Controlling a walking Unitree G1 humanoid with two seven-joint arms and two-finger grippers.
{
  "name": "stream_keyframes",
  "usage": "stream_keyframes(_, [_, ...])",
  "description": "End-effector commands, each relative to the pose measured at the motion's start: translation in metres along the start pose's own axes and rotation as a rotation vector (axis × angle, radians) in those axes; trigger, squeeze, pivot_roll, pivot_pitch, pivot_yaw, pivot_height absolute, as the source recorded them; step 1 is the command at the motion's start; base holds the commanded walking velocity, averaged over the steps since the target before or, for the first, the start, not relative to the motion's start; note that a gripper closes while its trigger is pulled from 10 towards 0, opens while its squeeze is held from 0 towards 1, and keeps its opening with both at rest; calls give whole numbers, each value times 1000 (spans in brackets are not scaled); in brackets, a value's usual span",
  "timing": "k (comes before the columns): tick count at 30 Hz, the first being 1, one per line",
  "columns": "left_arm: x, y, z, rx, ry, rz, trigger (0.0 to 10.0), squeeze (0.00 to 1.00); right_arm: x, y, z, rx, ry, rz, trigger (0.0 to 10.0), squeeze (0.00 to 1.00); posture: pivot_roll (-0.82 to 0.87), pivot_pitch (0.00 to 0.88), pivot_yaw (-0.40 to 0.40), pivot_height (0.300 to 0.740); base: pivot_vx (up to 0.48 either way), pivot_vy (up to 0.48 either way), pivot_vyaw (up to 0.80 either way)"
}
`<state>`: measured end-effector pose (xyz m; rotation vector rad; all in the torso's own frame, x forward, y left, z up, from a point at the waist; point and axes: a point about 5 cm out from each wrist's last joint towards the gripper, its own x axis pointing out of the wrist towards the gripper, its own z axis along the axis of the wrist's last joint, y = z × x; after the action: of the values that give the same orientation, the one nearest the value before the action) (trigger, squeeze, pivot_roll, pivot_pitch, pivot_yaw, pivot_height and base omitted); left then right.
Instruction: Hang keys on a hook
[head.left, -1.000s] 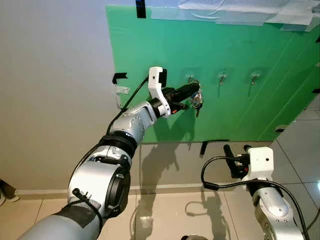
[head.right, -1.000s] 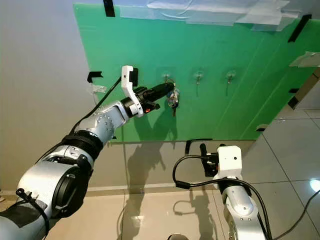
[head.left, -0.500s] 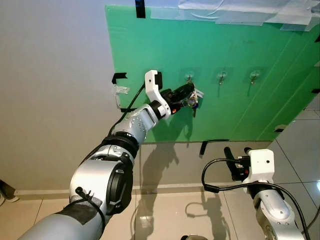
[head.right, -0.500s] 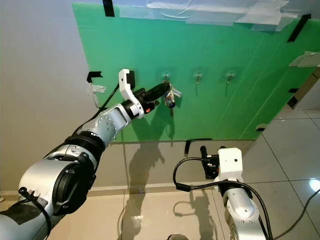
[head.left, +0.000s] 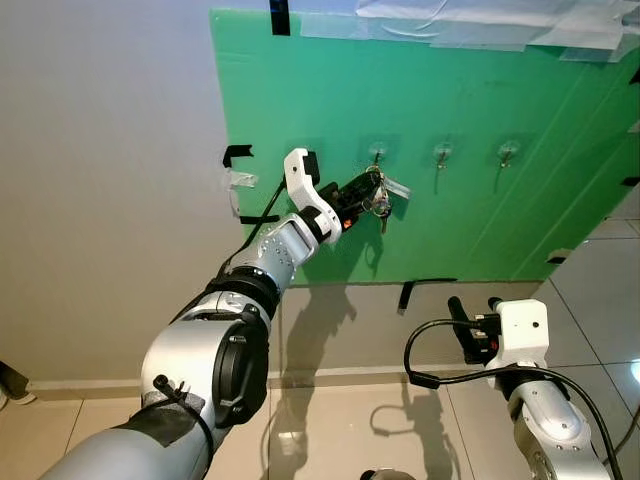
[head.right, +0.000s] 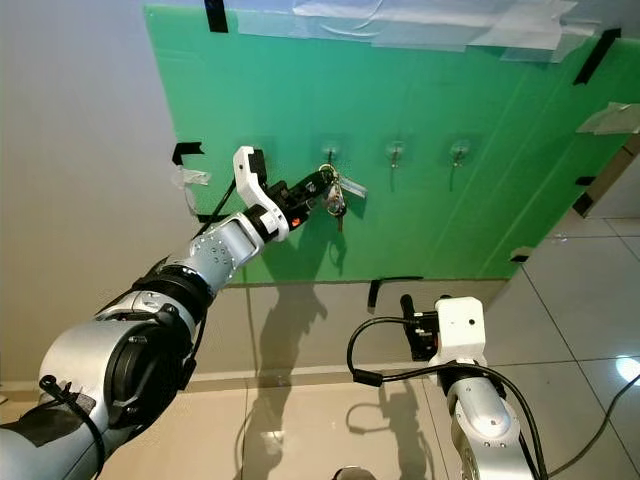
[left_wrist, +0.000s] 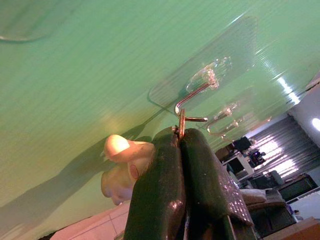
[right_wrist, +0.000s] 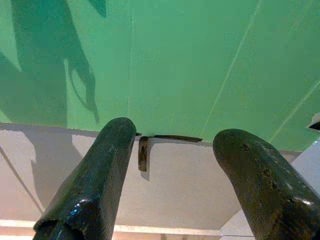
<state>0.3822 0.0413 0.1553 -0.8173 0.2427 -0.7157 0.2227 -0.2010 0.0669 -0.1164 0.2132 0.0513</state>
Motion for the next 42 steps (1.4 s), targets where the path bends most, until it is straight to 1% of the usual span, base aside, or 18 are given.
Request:
stream_keyframes(1, [-3, 7, -10, -17, 42, 46, 10000, 0, -2, -1, 5, -8, -15, 0, 10000, 0, -258, 0, -10, 740, 0, 0, 0])
stream_keyframes(7, [-4, 8, -14, 10, 61, 52, 10000, 0, -3, -1, 4, -5, -10, -1, 10000, 0, -255, 0, -13, 740, 0, 0, 0])
stream_keyframes(11, [-6, 11, -16, 0, 62, 67, 10000, 0, -3, -1, 3, -5, -7, 2, 10000, 0, -254, 0, -14, 740, 0, 0, 0])
stream_keyframes(15, [-10, 18, -23, 22, 86, 124, 10000, 0, -3, 0, 3, -3, -3, 4, 10000, 0, -251, 0, -14, 740, 0, 0, 0])
stream_keyframes(17, [-13, 22, -26, 57, 108, 166, 10000, 0, -3, 1, 3, -3, -2, 6, 10000, 0, -251, 0, -15, 740, 0, 0, 0])
stream_keyframes(20, [-18, 32, -32, 153, 148, 269, 10000, 0, -3, 1, 3, -2, 0, 7, 10000, 0, -251, 0, -14, 740, 0, 0, 0])
stream_keyframes(21, [-18, 32, -32, 153, 148, 269, 10000, 0, -3, 1, 3, -2, 0, 7, 10000, 0, -251, 0, -14, 740, 0, 0, 0])
stream_keyframes(22, [-19, 34, -32, 197, 152, 292, 10000, 0, -3, 1, 2, -3, 3, 7, 10000, 0, -252, 0, -15, 740, 0, 0, 0])
stream_keyframes(26, [-18, 33, -31, 219, 146, 291, 10000, 0, -4, 1, 2, -3, 4, 8, 10000, 0, -252, 0, -15, 740, 0, 0, 0])
stream_keyframes(27, [-18, 33, -30, 234, 141, 289, 10000, 1000, -4, 1, 2, -4, 5, 9, 10000, 0, -252, 0, -15, 740, 0, 0, 0])
stream_keyframes(30, [-17, 32, -29, 250, 136, 287, 10000, 1000, -4, 1, 2, -3, 5, 9, 10000, 0, -254, 0, -15, 740, 0, 0, 0])
stream_keyframes(31, [-16, 31, -26, 308, 131, 288, 10000, 1000, -4, 1, 2, -3, 4, 8, 10000, 0, -253, 0, -14, 740, 0, 0, 0])
stream_keyframes(32, [-14, 28, -21, 387, 126, 286, 10000, 1000, -4, 1, 2, -2, 4, 7, 10000, 0, -252, 0, -14, 740, 0, 0, 0])
stream_keyframes(33, [-14, 28, -21, 387, 126, 286, 10000, 1000, -4, 1, 2, -2, 4, 7, 10000, 0, -252, 0, -14, 740, 0, 0, 0])
stream_keyframes(36, [-8, 21, -20, 446, 137, 256, 10000, 1000, -4, 0, 2, -2, 5, 7, 10000, 0, -244, 0, -17, 740, 0, 0, 0])
stream_keyframes(38, [-5, 16, -19, 468, 144, 232, 10000, 1000, -3, 1, 1, -3, 6, 10, 10000, 0, -237, 0, -17, 740, 0, 0, 0])
stream_keyframes(39, [-5, 16, -19, 468, 144, 232, 10000, 1000, -3, 1, 1, -3, 6, 10, 10000, 0, -237, 0, -17, 740, 0, 0, 0])
stream_keyframes(42, [-3, 14, -17, 503, 144, 228, 10000, 1000, 0, 2, 1, -2, 6, 14, 10000, 0, -226, 0, -15, 740, 0, 0, 0])
